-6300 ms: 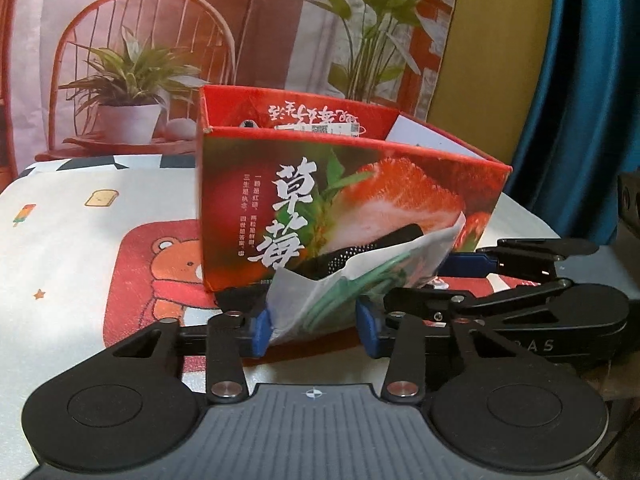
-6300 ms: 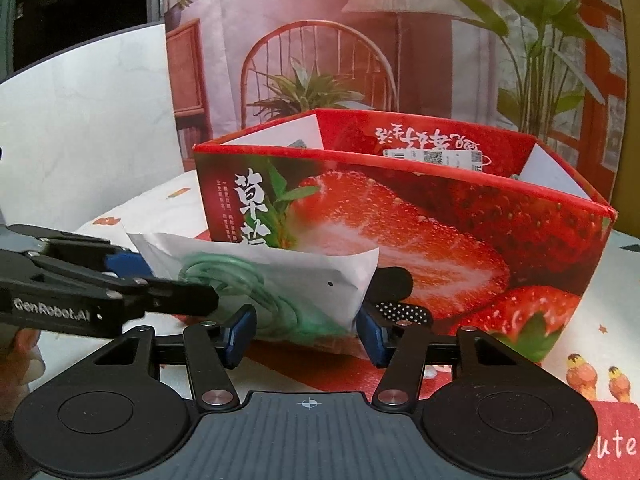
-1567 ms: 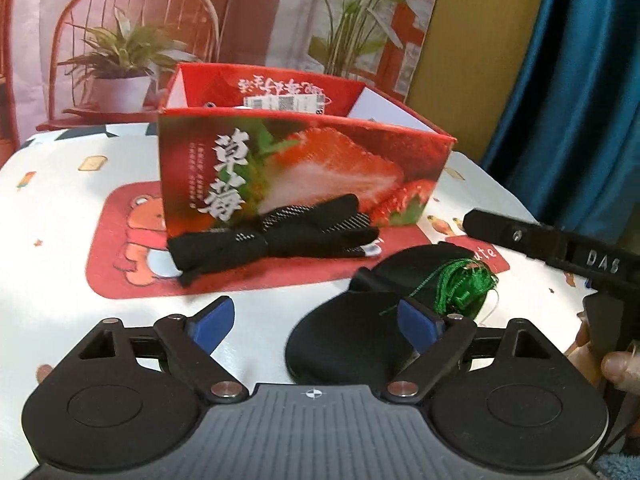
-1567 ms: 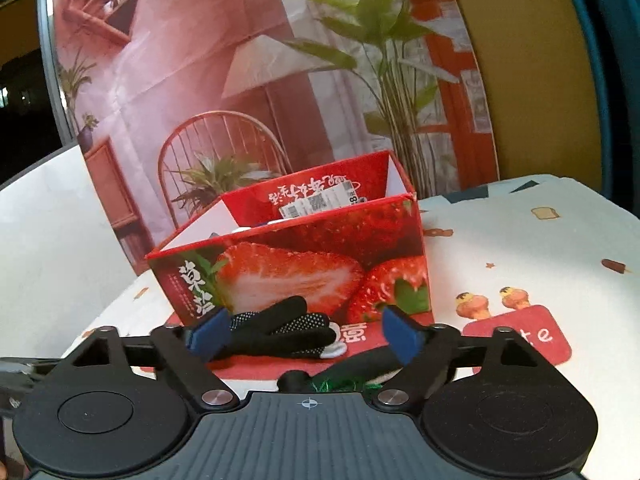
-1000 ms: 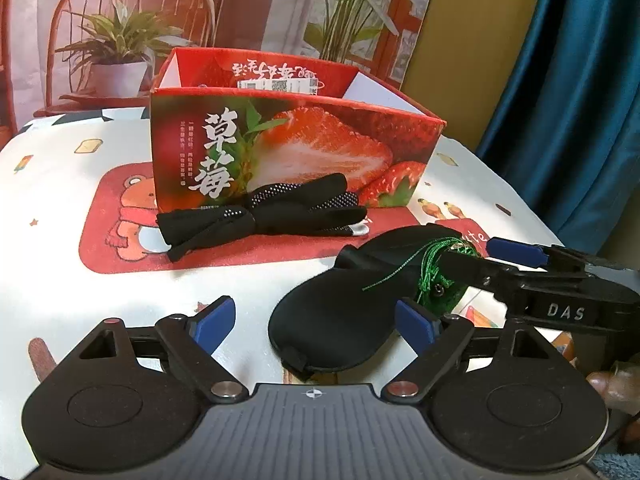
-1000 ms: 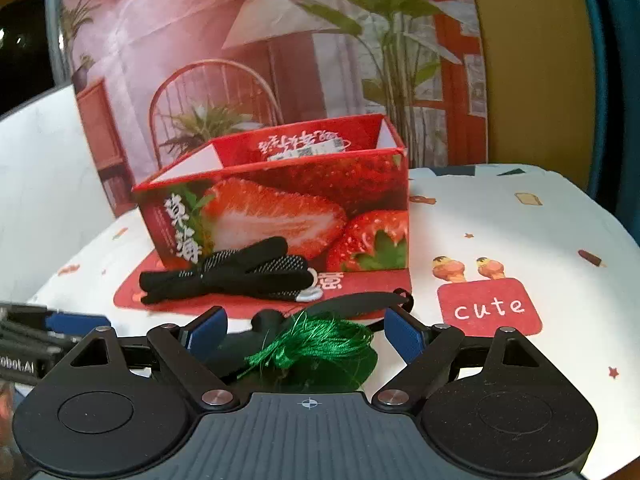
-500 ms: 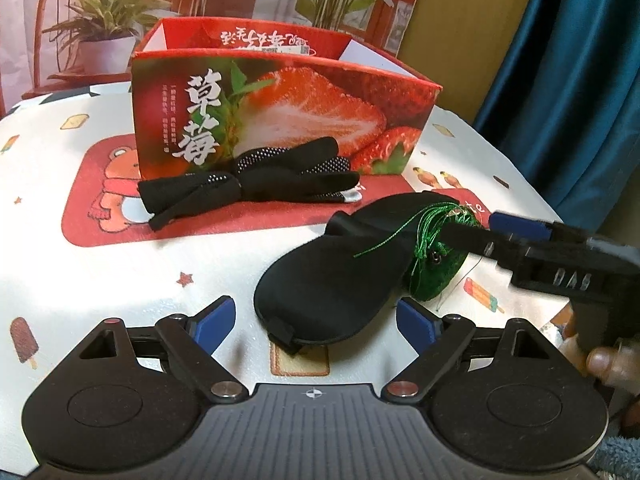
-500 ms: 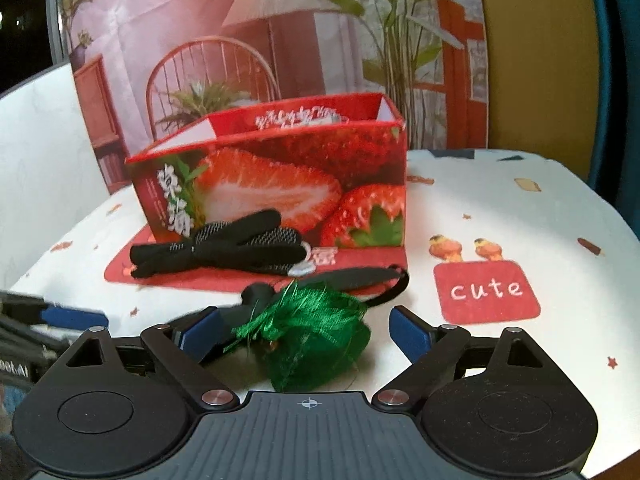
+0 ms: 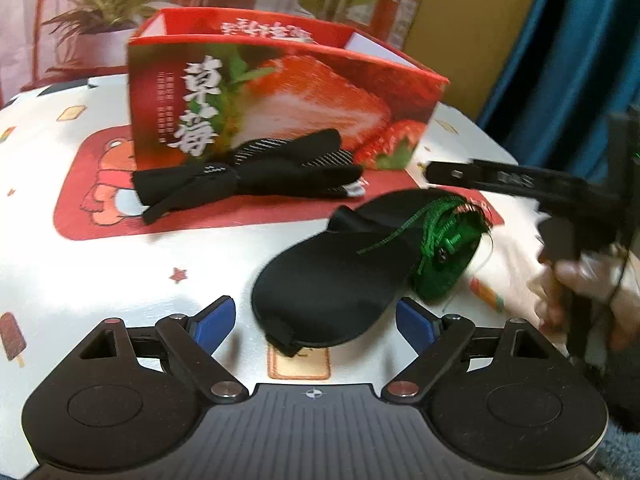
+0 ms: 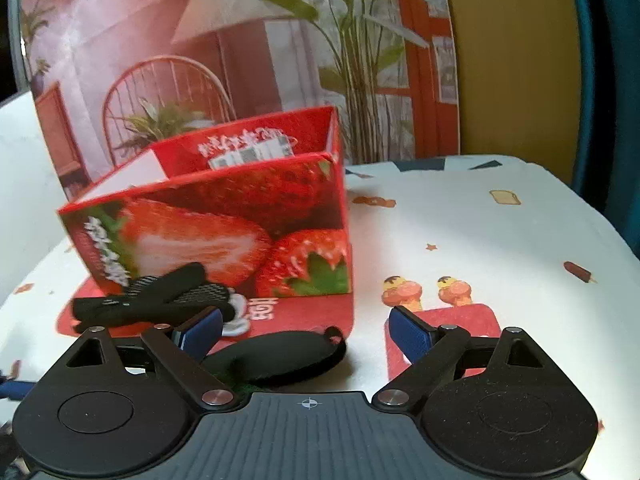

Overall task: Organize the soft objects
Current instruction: 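Move both open grippers down to the black eye mask with green tassel, then close the left gripper on the eye mask strap while the right gripper grasps the mask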

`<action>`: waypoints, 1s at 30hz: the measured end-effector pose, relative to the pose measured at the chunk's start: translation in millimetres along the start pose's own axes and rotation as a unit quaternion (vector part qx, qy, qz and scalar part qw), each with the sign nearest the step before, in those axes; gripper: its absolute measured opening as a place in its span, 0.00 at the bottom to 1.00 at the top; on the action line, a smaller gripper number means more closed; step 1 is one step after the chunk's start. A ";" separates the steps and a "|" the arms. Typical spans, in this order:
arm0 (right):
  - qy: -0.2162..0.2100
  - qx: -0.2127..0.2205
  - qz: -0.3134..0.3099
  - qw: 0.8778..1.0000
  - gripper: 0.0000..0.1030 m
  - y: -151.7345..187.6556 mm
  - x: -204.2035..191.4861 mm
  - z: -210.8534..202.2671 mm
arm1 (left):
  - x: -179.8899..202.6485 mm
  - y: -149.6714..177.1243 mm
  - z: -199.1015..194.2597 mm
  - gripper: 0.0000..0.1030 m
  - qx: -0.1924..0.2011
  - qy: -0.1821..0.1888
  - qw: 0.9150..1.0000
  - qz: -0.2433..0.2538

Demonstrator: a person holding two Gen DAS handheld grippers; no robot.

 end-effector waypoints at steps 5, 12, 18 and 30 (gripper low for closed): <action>-0.005 -0.035 -0.001 0.999 0.84 11.0 -4.0 22.7 | -0.2 -0.8 12.3 0.86 -0.011 -0.035 0.999 0.014; -0.014 -0.041 -0.001 0.999 0.84 21.9 -14.5 26.3 | -30.4 -15.9 19.6 0.86 -0.007 -0.063 0.997 -0.046; -0.026 -0.057 -0.020 0.998 0.82 26.6 -33.7 34.1 | -56.8 -31.4 22.6 0.86 0.007 -0.086 0.992 -0.090; -0.020 -0.044 -0.051 0.998 0.81 33.8 -46.3 35.6 | -88.8 -21.5 4.0 0.86 0.002 -0.043 0.987 -0.158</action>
Point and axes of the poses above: each gripper's, at about its wrist camera, not at the fingertips, and z roughly the way its jaws point, x to its right, y to its underside, the point moved 4 cm from there along z, roughly the way its jaws point, and after that the axes turned 13 degrees about -x, right-handed, at the moved point
